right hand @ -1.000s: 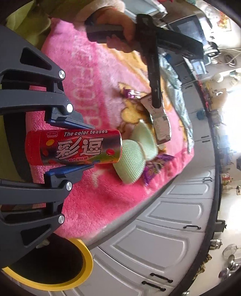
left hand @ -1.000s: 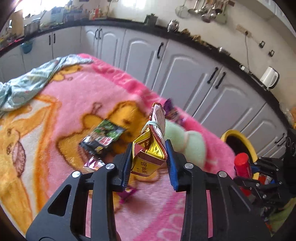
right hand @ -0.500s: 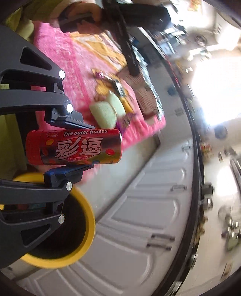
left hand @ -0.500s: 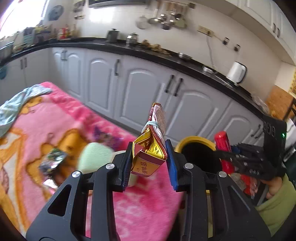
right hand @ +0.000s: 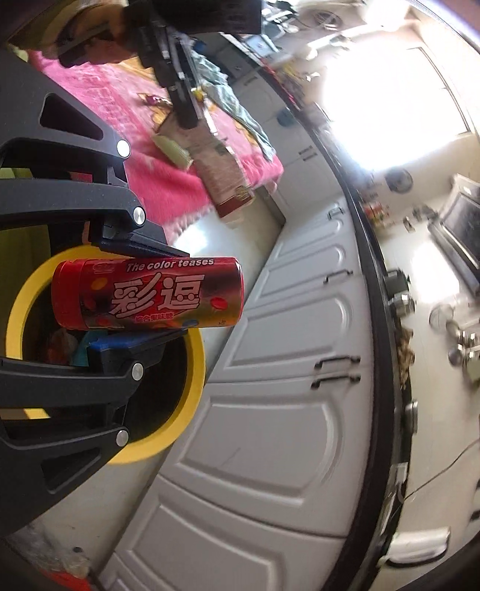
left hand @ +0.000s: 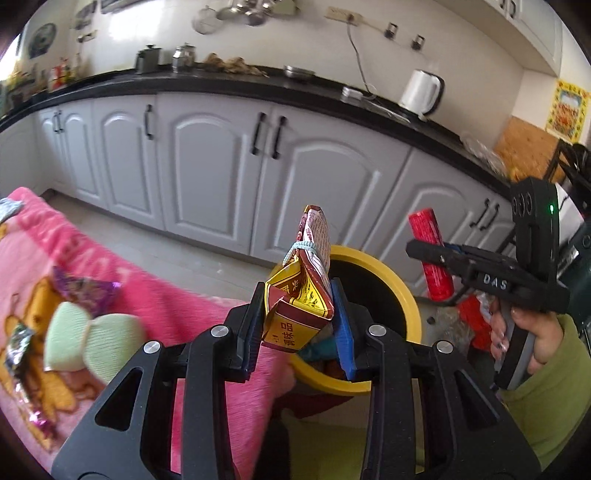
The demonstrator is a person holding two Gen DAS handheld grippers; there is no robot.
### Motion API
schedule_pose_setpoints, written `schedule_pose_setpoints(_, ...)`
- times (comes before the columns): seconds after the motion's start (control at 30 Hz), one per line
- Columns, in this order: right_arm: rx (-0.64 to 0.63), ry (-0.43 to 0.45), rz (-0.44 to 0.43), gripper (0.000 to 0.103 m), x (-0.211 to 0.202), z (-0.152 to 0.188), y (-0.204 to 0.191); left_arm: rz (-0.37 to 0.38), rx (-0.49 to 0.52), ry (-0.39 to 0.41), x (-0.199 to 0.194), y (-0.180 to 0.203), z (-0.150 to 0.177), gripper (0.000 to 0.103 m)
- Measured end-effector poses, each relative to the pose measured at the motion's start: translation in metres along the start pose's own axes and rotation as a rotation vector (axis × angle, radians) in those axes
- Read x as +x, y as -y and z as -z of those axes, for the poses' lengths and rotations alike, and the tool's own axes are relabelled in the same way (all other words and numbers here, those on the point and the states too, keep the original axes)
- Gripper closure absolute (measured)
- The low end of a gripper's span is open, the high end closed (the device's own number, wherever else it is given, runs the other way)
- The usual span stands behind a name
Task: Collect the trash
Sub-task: 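Carry the tube and wrapper over the yellow bin and open both tools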
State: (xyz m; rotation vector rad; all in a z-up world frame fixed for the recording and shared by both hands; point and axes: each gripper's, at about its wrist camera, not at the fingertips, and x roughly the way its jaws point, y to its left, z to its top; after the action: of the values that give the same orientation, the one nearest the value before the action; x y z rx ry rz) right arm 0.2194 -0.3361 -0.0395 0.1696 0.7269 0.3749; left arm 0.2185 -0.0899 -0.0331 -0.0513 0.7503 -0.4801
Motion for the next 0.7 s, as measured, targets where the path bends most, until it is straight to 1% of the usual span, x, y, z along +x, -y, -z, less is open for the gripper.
schedule_pose_setpoints(0.2, 0.042, 0.017, 0.014, 0.071, -0.005, 0.002, 0.019, 0.025, 0.039, -0.035, 0.023, 0.022, 0.004, 0.076)
schedule_pose_setpoints(0.37, 0.043, 0.02, 0.041, 0.071, -0.003, 0.004, 0.022, 0.04, 0.053, -0.06, 0.039, 0.035, 0.008, 0.076)
schedule_pose_setpoints(0.7, 0.069, -0.003, 0.047, 0.071, 0.01, 0.009, 0.03, 0.052, 0.031, -0.121, 0.078, 0.047, 0.019, 0.076)
